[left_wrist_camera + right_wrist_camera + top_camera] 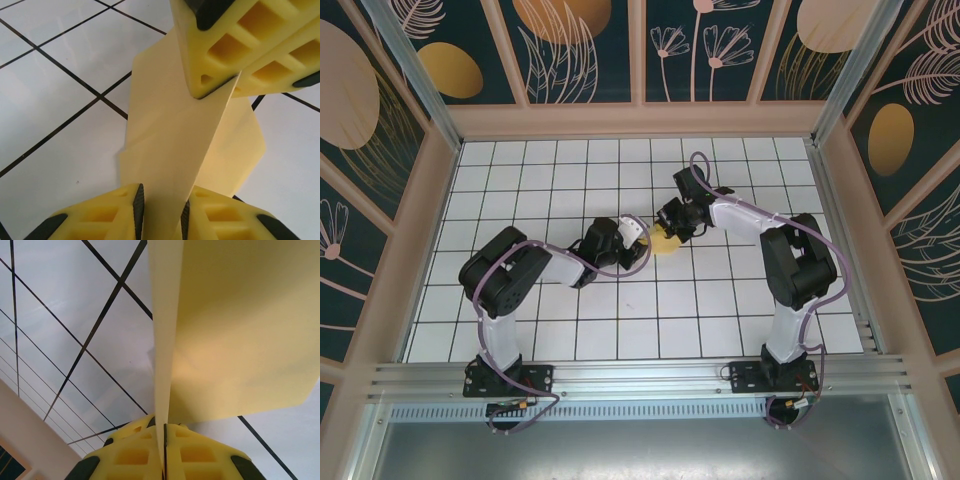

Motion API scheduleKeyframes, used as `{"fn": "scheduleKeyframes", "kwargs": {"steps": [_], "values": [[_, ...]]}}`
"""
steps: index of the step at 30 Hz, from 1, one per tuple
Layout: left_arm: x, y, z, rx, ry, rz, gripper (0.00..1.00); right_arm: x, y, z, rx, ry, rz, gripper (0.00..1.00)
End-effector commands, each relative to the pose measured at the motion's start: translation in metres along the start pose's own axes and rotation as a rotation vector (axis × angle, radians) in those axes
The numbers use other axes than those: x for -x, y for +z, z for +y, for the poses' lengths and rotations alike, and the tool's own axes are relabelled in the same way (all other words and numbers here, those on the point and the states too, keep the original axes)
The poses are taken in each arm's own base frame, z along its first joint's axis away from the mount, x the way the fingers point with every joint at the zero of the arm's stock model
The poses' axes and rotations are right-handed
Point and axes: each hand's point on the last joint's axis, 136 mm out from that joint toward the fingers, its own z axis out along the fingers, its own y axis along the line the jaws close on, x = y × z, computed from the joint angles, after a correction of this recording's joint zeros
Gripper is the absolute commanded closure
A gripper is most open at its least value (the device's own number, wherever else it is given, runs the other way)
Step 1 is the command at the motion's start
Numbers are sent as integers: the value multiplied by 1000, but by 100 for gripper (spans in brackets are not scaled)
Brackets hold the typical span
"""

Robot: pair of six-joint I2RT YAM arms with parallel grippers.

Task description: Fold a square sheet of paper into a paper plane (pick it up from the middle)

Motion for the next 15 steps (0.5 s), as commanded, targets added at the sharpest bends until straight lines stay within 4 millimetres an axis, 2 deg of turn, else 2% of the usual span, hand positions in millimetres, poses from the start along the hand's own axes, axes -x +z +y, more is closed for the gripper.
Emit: {"fn": "scheduleKeyframes", "kwargs": {"steps": [1,4,9,12,15], "values": [[6,3,-2,-5,-9,-31,76,-5,-11,7,29,9,18,88],[8,2,-4,-14,-22,-39,82,-2,-13,7,31,-5,6,82],[4,3,-11,-58,-90,-38,87,11,-25,8,34,-74,-65,59],[-1,4,-14,-72,-145,-28,88,16,-33,8,77,-145,-87,53],[-4,3,-18,-99,-205,-31,88,19,-41,9,146,-230,-112,52]]}}
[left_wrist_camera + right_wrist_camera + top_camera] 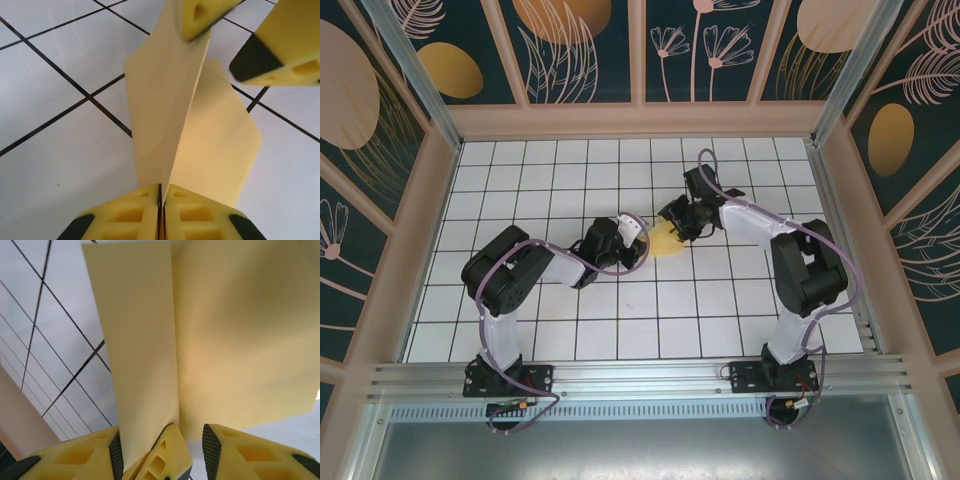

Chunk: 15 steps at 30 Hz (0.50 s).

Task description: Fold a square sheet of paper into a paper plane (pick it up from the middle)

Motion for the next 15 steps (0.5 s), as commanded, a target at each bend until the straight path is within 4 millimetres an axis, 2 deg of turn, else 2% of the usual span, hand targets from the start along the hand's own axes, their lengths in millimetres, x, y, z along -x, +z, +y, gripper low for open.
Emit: {"fn": "scheduleKeyframes", "kwargs": {"steps": [1,8,15], "values": [[-9,1,-10,-54,-102,-4,88,7,-19,10,102,-142,-60,51],[-17,4,-18,-104,-192,18,88,-3,-22,2,180,-276,-58,52],[-23,11,-23,-132,-270,85,88,-7,-6,-12,160,-313,-21,60]]}}
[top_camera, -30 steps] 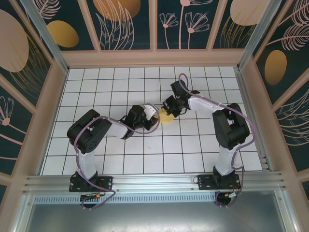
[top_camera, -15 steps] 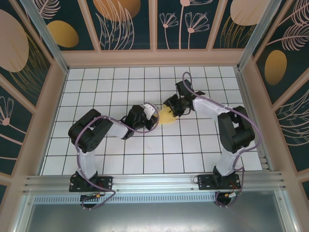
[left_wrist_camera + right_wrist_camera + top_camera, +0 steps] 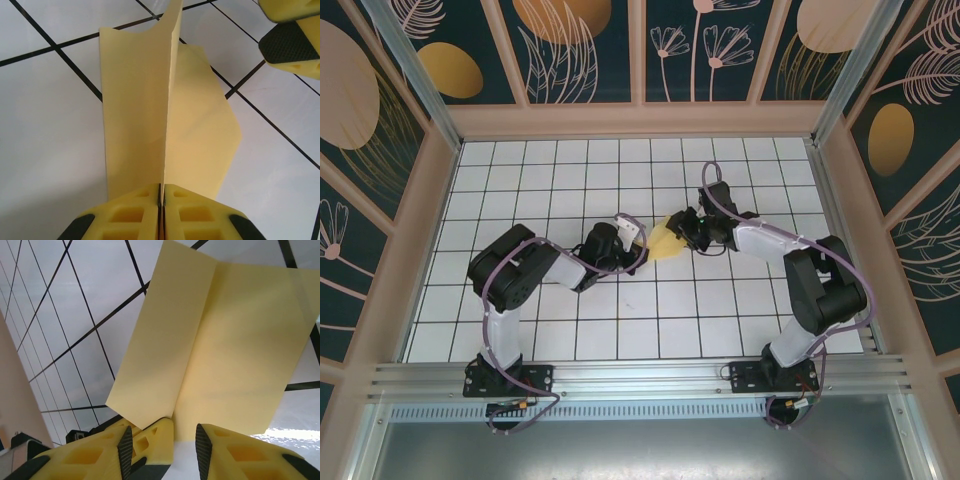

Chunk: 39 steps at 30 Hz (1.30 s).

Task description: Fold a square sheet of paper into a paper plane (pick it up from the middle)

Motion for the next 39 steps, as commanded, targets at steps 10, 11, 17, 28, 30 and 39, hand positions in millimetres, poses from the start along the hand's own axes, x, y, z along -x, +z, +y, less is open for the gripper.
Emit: {"fn": "scheduleKeyframes", "kwargs": {"steps": [10,11,17,28,30,39], "values": [[4,15,-9,-50,-175,118,89,-2,19,-4,31,-97,20,65],[5,16,-9,-56,-190,125,89,-2,21,-7,24,-92,23,65],[2,21,-6,-88,-290,176,89,-4,28,-18,1,-83,37,66],[0,27,1,-104,-389,217,90,1,39,-32,-48,-76,42,62],[0,26,1,-106,-404,220,90,3,40,-31,-48,-81,39,62],[-1,27,7,-80,-443,248,91,11,41,-16,2,-143,27,62]]}}
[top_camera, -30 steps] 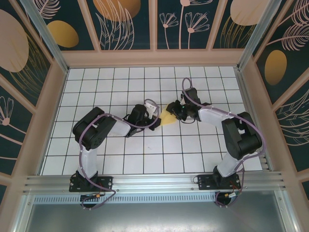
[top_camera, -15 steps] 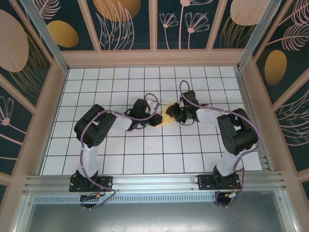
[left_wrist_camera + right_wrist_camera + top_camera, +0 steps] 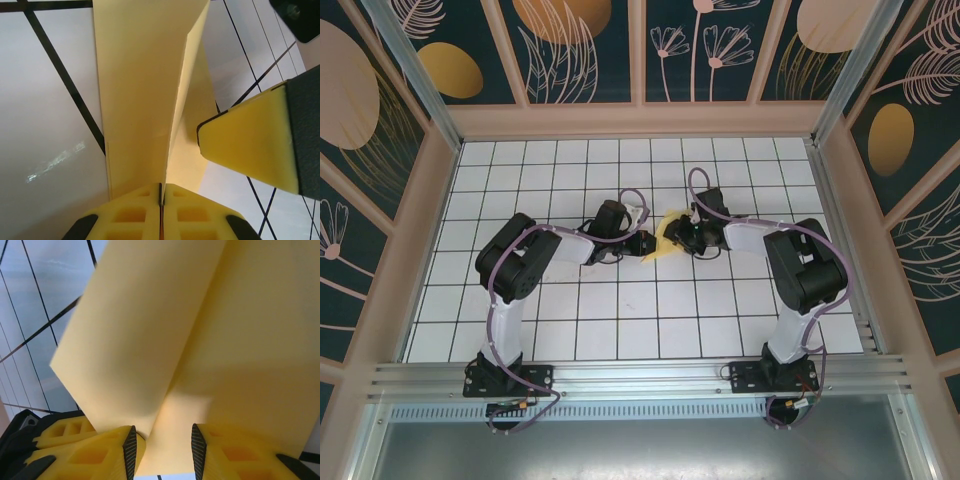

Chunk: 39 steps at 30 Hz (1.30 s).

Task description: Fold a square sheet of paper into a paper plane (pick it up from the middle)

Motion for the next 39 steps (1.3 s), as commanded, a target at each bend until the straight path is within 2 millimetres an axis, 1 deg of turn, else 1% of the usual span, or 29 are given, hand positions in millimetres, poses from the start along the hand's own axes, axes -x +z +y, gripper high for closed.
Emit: {"fn": "scheduleKeyframes", "kwargs": {"steps": [1,8,11,17,23,27,31,34,39], "values": [[-12,5,16,40,-63,55,91,13,1,13,39,-63,-27,62],[-13,8,19,51,-78,68,91,14,13,6,21,-62,-1,61],[-12,8,19,53,-82,70,91,15,14,6,18,-64,-2,60],[-10,7,18,52,-82,69,91,10,19,-8,-21,-45,8,56],[-12,8,19,53,-85,73,91,10,21,-9,-15,-37,6,52],[-9,7,17,52,-81,66,91,9,25,-27,-95,1,12,51],[-7,5,15,49,-80,60,87,5,30,-47,-172,54,19,51],[-3,2,12,48,-78,48,83,3,33,-57,-215,83,24,52],[4,-4,5,44,-70,22,78,2,34,-68,-271,111,25,53]]}}
